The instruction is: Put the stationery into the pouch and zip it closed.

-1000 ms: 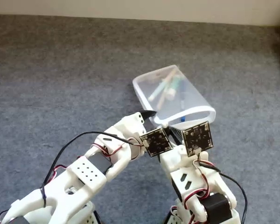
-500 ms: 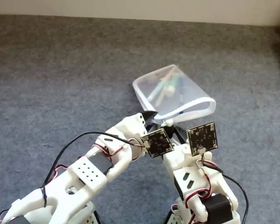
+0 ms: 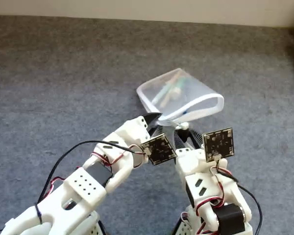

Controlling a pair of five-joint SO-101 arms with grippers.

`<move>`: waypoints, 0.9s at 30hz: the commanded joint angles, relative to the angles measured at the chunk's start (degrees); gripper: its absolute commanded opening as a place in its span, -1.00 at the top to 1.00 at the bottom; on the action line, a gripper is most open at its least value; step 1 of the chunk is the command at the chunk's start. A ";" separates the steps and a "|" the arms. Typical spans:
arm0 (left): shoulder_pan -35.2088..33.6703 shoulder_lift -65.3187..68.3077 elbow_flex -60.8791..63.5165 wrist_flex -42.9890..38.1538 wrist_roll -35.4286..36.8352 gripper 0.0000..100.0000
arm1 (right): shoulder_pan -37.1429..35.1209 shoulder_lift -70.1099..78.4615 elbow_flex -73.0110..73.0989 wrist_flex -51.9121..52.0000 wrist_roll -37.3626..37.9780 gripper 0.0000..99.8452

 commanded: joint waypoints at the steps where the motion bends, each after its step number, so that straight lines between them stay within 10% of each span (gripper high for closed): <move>1: -1.27 -7.34 -0.66 3.69 0.88 0.99 | 2.77 -0.57 -1.10 -2.42 -0.44 0.99; 27: -1.36 -23.52 6.64 10.11 0.62 0.99 | 15.52 -0.57 -0.75 -10.51 -4.57 0.99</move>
